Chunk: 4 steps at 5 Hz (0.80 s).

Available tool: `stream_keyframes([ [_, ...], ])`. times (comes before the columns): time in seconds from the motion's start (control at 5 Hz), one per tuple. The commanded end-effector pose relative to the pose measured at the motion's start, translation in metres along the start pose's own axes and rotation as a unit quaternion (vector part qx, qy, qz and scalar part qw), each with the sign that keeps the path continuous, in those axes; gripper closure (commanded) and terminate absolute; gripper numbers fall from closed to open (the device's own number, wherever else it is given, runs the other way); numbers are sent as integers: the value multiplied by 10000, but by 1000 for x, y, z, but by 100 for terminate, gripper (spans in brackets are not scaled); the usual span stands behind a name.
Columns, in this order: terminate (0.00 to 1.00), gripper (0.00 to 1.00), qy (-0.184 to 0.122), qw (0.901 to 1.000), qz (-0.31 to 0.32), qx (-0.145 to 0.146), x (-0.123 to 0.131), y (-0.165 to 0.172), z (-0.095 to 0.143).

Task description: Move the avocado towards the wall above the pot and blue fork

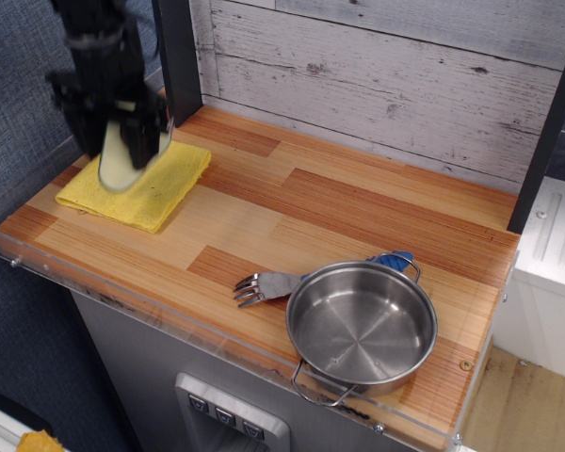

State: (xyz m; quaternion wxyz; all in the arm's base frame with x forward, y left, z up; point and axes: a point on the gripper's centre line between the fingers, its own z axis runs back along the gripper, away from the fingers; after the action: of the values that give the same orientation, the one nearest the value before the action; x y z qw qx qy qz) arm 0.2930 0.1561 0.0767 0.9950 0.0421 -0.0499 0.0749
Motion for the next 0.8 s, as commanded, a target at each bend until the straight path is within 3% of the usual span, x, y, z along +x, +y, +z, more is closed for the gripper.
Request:
stream_keyframes([
  [0.0,0,100,-497,9987,-65,-128,41,-62,57],
  [0.2,0,100,-727,9968,-15,-321,62,-114,65],
  [0.6,0,100,-841,9959,-285,-155,65,-213,73],
])
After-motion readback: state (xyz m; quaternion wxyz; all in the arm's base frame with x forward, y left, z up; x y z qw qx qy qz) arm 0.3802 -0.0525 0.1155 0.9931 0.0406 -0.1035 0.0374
